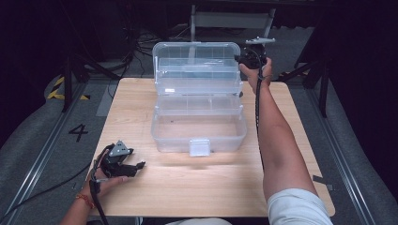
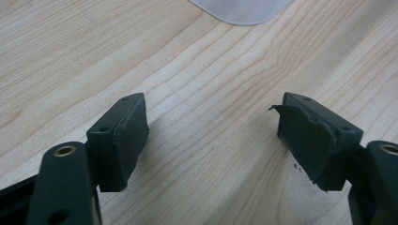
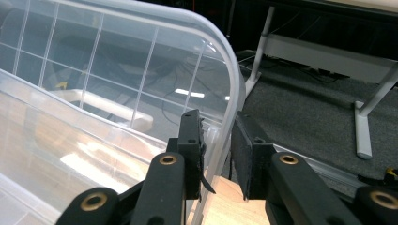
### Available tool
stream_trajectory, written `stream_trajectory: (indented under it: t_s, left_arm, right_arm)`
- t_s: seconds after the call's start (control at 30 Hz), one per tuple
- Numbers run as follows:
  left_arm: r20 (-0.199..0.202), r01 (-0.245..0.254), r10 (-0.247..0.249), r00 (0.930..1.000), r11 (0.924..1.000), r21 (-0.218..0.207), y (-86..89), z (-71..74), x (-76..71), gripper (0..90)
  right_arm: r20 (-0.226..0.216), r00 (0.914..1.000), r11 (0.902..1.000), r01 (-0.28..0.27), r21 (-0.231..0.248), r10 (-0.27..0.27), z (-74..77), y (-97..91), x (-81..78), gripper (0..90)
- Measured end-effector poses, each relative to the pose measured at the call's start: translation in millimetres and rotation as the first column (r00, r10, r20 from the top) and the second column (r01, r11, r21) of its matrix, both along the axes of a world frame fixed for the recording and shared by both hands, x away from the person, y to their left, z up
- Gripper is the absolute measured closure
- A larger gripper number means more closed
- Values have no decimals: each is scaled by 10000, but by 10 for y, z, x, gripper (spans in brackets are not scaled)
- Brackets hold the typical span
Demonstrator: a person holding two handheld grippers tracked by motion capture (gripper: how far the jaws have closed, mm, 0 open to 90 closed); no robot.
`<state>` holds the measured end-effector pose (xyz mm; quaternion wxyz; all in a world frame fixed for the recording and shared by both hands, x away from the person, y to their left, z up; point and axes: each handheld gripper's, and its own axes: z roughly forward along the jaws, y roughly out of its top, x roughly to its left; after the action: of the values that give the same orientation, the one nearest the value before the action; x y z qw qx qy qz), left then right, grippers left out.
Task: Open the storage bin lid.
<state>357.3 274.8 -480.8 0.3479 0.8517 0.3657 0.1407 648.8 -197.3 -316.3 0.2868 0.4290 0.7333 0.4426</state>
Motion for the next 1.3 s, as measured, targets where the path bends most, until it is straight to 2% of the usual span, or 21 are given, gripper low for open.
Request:
stream_trajectory:
  t_s: [0.3,0.4,0.6,0.7,0.77,0.97,1.3]
  left_arm:
    - [-4,36,-36,10000,10000,47,4,4,1,254]
    - [-4,38,-38,10000,10000,52,4,4,1,254]
    - [-4,35,-35,10000,10000,49,4,4,1,254]
    - [-4,35,-35,10000,10000,53,4,5,1,254]
    - [-8,40,-39,10000,10000,52,4,5,1,254]
    - [20,76,-76,10000,9999,84,4,5,-1,248]
    - [26,40,-40,10000,10000,34,1,1,-2,247]
  right_arm:
    - [-131,9998,9995,143,-277,-147,-39,21,65,735]
    - [-256,9995,9990,170,-408,-181,-77,21,111,722]
    - [-510,9985,9995,186,-246,-198,-108,15,163,720]
    - [-729,9969,9988,253,-420,-283,-108,25,184,705]
    - [-629,9975,9984,289,-479,-319,-92,22,179,742]
    - [-822,9966,9975,53,-712,-112,-98,50,162,747]
    - [-696,9975,9963,17,-865,-77,-60,52,101,746]
